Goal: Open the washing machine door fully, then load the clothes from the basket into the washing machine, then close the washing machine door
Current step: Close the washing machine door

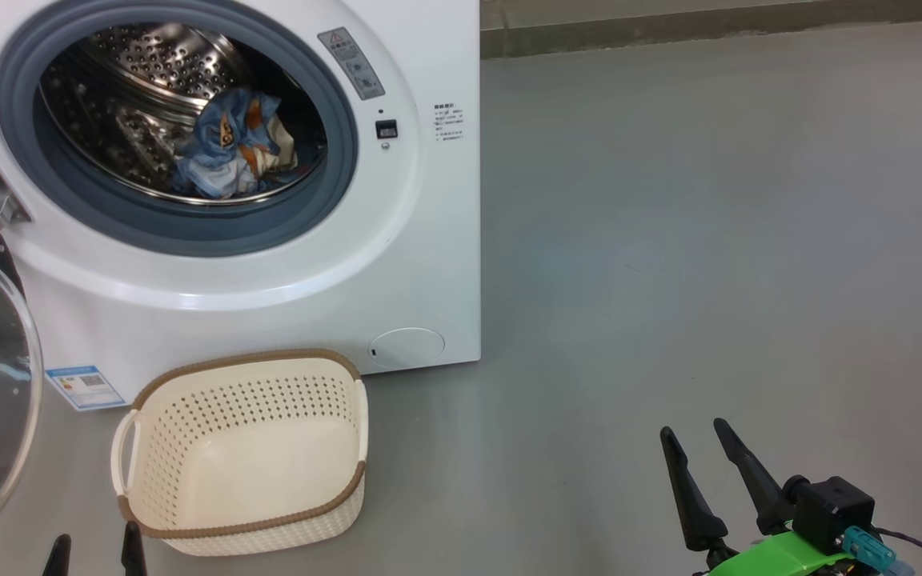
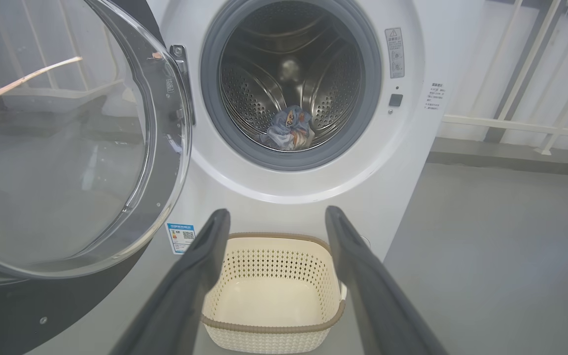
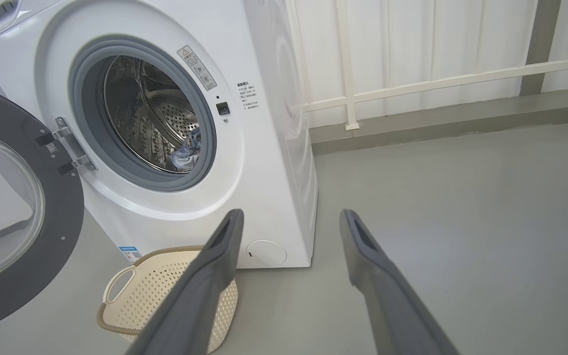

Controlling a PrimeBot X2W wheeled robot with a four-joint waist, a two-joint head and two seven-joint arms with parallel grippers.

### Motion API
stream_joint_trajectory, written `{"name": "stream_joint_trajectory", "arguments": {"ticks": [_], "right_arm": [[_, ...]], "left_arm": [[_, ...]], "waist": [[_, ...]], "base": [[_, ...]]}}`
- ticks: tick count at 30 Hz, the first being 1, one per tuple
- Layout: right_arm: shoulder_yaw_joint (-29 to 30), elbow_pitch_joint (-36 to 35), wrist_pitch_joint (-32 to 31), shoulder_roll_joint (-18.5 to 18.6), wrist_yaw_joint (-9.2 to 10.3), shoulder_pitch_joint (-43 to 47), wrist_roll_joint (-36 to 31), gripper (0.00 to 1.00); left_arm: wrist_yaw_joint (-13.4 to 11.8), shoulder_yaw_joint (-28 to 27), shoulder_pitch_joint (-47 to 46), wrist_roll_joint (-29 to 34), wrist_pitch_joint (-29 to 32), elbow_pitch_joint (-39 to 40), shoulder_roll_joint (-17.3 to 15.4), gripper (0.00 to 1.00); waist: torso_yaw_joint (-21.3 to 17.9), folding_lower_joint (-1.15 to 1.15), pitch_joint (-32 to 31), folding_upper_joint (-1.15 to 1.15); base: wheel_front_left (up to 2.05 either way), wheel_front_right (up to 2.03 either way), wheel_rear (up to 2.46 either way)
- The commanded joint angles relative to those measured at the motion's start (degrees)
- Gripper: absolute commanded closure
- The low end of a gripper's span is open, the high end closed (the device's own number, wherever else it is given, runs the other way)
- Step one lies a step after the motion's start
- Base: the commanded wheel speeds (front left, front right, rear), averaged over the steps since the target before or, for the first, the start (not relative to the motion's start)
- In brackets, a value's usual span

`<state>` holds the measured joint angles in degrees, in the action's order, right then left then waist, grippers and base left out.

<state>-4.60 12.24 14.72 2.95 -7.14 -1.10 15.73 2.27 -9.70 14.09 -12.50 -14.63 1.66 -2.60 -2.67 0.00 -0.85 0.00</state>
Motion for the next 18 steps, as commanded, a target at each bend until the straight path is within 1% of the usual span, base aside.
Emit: {"name": "stream_joint_trajectory", "arguments": {"ticks": [1, 10, 14, 18], "right_arm": [[-1.22, -1.49, 0.28, -0.07, -0.35, -0.41, -0.12, 0.0], [-1.0, -1.26, 0.28, -0.07, -0.35, 0.03, -0.22, 0.0], [-0.88, -1.17, 0.28, -0.07, -0.35, 0.47, -0.14, 0.0], [-0.8, -0.87, 0.28, -0.07, -0.35, 0.99, 0.17, 0.0]], "left_arm": [[-0.12, -1.59, -2.35, -0.03, -0.37, 1.63, -0.28, 0.0], [-0.52, -1.17, -2.06, -0.18, -0.37, 1.21, -0.28, 0.0], [-0.71, -1.13, -2.2, -0.45, -0.37, 0.85, -0.28, 0.0], [-0.75, -1.33, -1.86, -0.65, -0.37, 0.33, -0.28, 0.0]], "waist": [[0.05, 0.0, -0.01, 0.0], [0.92, 0.0, -0.24, 0.0], [2.62, 0.0, -0.48, 0.0], [5.16, 0.0, -1.16, 0.0]], "base": [[0.0, 0.0, 0.0], [0.0, 0.0, 0.0], [0.0, 0.0, 0.0], [0.0, 0.0, 0.0]]}}
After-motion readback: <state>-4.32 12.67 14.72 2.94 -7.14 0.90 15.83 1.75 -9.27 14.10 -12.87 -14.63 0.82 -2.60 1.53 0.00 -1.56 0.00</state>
